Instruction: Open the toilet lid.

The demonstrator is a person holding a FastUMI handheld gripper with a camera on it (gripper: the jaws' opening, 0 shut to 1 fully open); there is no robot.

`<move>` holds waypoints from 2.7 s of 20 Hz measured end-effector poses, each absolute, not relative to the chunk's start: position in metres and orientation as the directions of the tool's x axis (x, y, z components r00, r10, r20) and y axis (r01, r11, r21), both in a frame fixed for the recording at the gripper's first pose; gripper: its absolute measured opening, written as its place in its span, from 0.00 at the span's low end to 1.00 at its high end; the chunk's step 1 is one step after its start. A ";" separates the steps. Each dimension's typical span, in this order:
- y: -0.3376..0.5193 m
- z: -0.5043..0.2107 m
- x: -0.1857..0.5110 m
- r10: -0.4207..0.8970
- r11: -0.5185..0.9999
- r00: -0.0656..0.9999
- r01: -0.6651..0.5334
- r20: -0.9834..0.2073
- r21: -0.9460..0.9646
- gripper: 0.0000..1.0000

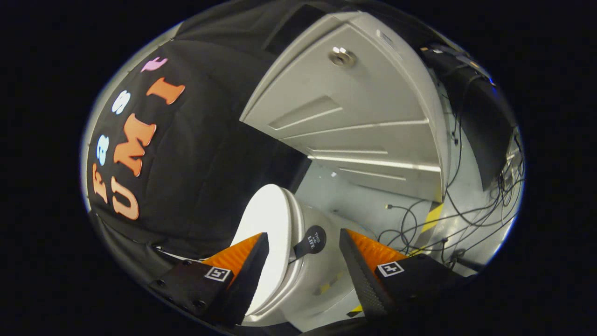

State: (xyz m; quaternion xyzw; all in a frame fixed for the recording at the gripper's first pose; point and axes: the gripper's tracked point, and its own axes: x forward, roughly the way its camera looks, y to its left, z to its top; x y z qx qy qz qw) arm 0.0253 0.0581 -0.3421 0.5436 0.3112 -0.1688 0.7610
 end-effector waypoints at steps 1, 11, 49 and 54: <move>0.055 -0.347 0.028 0.089 0.309 0.753 0.601 -0.652 0.737 0.98; 0.066 -0.370 0.056 0.146 0.176 0.784 0.579 -0.603 0.796 0.86; 0.071 -0.264 0.109 0.006 0.461 0.880 0.420 -0.476 0.782 0.08; 0.093 -0.211 0.135 0.012 0.582 0.918 0.315 -0.396 0.750 0.08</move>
